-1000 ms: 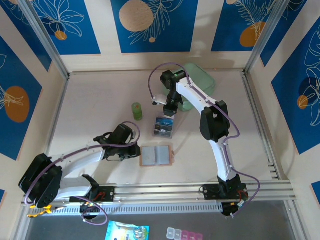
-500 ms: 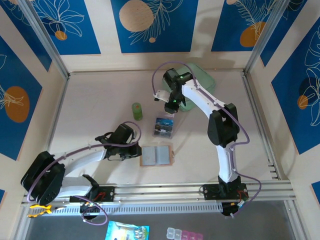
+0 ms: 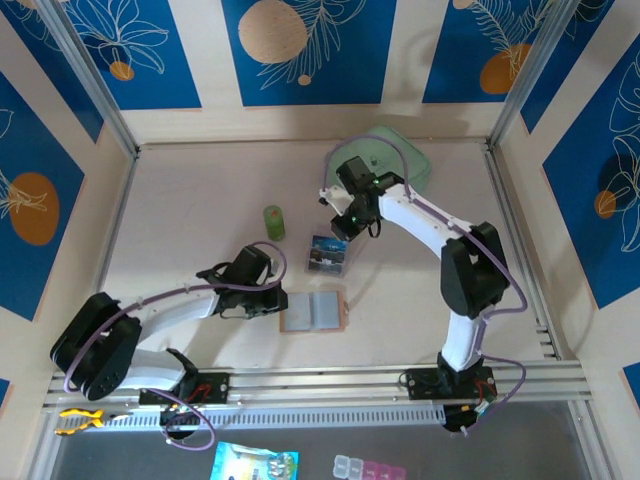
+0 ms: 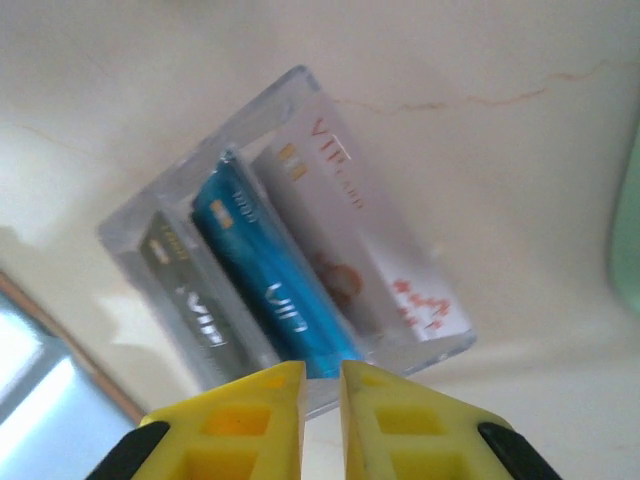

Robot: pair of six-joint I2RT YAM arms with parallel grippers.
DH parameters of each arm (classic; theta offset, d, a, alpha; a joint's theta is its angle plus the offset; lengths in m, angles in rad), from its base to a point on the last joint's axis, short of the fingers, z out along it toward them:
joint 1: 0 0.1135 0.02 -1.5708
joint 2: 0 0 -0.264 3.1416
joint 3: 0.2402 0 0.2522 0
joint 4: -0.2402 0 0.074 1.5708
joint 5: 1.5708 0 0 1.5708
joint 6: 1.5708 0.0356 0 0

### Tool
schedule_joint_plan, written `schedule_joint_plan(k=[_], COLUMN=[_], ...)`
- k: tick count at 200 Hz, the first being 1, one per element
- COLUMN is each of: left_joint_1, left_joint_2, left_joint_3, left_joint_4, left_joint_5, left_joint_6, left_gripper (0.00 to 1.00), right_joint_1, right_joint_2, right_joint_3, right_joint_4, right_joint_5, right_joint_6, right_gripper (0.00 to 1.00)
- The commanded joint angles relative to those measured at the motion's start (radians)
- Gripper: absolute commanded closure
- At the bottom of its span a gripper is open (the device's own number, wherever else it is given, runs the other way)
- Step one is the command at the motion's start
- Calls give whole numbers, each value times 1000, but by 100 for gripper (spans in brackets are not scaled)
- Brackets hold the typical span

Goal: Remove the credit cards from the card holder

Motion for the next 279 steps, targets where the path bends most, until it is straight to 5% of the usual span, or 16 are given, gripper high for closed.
schedule_joint_plan(k=[1,68,182,218,279], left_joint_1=[11,11,11,10,10], left_joint_2=[7,-9,25,22,12], left_joint_3=[23,-12,-41,-43,-61], left_joint_4=[14,54,58,61,39], left_joint_5=[5,-7,-8,-7,-16], left_joint_6=[-3,-4,5,4,2], left_gripper=[91,91,92,92,93], right_joint_1=[7,69,313,362,387], right_joint_2=[-99,-260,-197,-152,-105], right_joint_3=[-102,-389,-472,-443,-435], right_joint_4=[130,284,372,345,372], right_joint_5=[-114,-337,-257,-229,-229], right_joint_6=[307,815,870,862,932], right_gripper=[82,88,83,94,97])
